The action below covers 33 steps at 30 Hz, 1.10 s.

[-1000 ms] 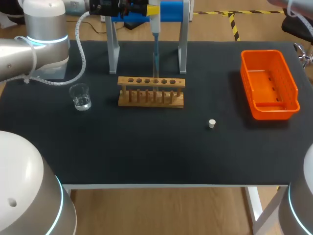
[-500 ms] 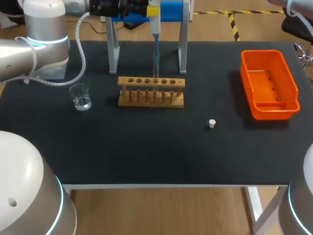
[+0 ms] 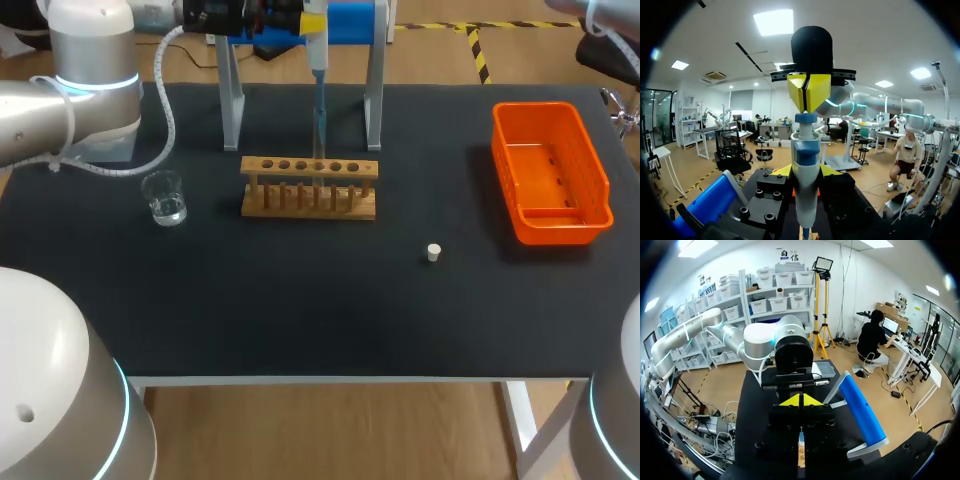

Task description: Invert the test tube, pick up the pipette, mount the tip to pipette, aspirate from beaker and dispense into the tube, eject the tip, return the pipette, and cap with the stopper.

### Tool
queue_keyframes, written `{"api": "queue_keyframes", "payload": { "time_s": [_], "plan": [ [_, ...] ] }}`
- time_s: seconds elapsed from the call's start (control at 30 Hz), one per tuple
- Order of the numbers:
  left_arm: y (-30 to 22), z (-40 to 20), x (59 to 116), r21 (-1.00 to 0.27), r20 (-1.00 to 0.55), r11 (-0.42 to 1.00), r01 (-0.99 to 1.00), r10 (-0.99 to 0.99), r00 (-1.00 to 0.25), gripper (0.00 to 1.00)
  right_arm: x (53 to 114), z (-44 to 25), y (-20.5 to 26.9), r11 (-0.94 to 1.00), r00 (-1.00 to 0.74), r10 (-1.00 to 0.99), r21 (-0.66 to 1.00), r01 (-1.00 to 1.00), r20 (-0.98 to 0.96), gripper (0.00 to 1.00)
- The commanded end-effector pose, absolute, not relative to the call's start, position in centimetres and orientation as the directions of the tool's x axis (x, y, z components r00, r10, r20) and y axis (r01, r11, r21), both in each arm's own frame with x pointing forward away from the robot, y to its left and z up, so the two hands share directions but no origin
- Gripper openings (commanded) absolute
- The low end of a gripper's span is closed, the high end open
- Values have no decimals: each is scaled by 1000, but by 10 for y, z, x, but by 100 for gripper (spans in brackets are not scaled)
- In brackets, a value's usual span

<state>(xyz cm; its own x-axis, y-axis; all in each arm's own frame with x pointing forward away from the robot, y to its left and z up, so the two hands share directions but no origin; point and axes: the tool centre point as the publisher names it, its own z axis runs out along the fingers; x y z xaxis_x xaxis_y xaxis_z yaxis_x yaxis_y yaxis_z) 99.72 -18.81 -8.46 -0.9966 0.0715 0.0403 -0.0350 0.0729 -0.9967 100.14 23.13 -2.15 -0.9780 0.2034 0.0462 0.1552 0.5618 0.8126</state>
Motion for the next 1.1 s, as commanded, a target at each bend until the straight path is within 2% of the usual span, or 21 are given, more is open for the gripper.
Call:
{"api": "queue_keyframes", "payload": {
  "time_s": [0.03, 0.4, 0.7, 0.73, 0.77, 0.8, 0.83, 1.1],
  "plan": [
    [-189, -81, 998, -997, 39, 71, -34, 71, -997, 0, 1003, -29, 231, 565, -978, 200, 810, 160, 54, 0],
    [-189, -81, 998, -997, 39, 71, -34, 71, -997, 0, 1001, -37, 232, 570, -978, 194, 804, 171, 71, 0],
    [-189, -81, 998, -997, 39, 71, -34, 71, -997, 0, 998, -6, 227, 549, -980, 199, 827, 122, 12, 0],
    [-189, -81, 998, -997, 39, 71, -34, 71, -997, 0, 997, -2, 225, 547, -980, 200, 828, 118, 7, 7],
    [-189, -81, 998, -997, 39, 71, -34, 71, -997, 0, 996, 0, 224, 547, -979, 202, 829, 113, 0, 39],
    [-189, -81, 998, -997, 39, 71, -34, 71, -997, 0, 996, 2, 222, 547, -979, 203, 830, 110, -5, 78],
    [-189, -81, 998, -997, 39, 71, -34, 71, -997, 0, 995, 3, 219, 547, -979, 204, 830, 108, -7, 100],
    [-189, -81, 998, -997, 39, 71, -34, 71, -997, 0, 985, -10, 189, 547, -983, 178, 835, 58, -48, 100]
  ]
}}
